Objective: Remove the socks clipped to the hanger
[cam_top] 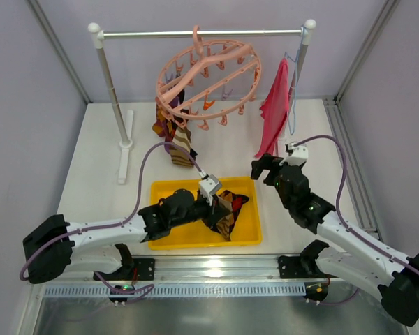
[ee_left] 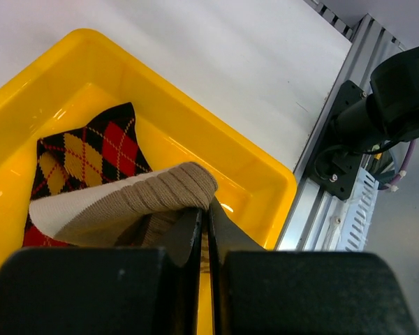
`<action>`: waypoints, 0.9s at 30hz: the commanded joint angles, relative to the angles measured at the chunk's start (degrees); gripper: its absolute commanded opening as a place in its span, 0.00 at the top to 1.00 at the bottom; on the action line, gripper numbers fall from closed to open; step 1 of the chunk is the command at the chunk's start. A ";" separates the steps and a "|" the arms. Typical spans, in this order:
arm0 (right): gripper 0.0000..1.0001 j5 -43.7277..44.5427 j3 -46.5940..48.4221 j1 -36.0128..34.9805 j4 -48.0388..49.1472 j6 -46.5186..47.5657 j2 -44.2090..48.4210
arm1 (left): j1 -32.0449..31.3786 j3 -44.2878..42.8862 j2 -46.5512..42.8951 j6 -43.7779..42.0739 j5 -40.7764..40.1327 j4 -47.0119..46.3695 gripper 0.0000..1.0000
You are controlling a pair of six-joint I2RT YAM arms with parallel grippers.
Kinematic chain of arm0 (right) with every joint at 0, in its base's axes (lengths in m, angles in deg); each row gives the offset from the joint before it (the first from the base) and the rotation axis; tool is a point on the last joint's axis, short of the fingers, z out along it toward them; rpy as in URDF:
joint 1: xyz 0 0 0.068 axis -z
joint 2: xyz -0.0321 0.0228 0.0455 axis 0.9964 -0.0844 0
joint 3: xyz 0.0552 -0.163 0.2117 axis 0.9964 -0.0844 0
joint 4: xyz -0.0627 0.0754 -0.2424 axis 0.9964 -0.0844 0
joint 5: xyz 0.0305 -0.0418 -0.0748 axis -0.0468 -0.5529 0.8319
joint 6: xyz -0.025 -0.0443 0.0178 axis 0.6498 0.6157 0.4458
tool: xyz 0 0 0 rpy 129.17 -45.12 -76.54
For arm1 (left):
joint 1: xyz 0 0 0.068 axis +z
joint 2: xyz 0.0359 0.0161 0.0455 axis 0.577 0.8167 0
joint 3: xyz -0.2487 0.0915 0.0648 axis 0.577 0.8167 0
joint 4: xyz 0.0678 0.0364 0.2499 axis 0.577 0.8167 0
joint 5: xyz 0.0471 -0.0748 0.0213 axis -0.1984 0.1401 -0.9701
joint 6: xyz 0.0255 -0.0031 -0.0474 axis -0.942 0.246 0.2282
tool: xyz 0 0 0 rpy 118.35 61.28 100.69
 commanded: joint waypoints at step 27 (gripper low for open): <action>0.00 -1.05 0.24 1.40 3.12 -2.50 -4.14 | -6.68 -4.05 -5.36 2.02 -39.41 20.50 0.00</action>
